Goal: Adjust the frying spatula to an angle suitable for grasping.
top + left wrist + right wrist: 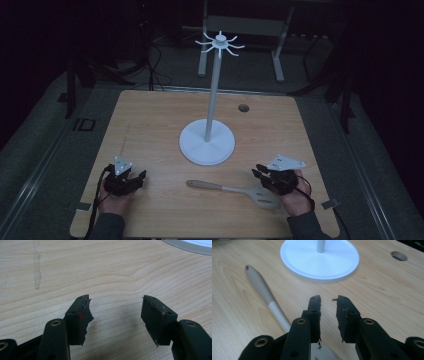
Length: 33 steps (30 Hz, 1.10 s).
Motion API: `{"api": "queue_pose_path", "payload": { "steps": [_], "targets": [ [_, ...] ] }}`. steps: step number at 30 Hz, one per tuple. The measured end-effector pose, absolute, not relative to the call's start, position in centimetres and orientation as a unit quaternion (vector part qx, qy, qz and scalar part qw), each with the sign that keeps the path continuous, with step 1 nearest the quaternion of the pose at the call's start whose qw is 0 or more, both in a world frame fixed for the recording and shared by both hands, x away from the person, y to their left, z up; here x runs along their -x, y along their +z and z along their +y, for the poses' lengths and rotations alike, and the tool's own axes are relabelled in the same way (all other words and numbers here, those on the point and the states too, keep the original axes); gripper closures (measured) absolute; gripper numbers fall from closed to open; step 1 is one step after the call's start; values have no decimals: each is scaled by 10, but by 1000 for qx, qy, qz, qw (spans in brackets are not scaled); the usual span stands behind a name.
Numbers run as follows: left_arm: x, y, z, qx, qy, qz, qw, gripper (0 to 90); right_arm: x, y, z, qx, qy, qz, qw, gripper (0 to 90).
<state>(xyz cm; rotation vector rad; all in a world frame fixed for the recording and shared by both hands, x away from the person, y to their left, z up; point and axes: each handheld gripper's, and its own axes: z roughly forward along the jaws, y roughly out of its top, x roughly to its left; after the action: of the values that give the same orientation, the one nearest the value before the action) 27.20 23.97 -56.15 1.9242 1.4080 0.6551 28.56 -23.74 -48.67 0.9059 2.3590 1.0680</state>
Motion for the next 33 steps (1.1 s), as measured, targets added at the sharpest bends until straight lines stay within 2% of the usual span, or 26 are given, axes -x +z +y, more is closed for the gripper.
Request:
{"api": "queue_pose_path", "payload": {
  "steps": [33],
  "targets": [
    [-271, -562, 240, -737, 247, 540, 324, 402, -293, -504, -151, -194, 304, 919, 158, 718]
  ]
}}
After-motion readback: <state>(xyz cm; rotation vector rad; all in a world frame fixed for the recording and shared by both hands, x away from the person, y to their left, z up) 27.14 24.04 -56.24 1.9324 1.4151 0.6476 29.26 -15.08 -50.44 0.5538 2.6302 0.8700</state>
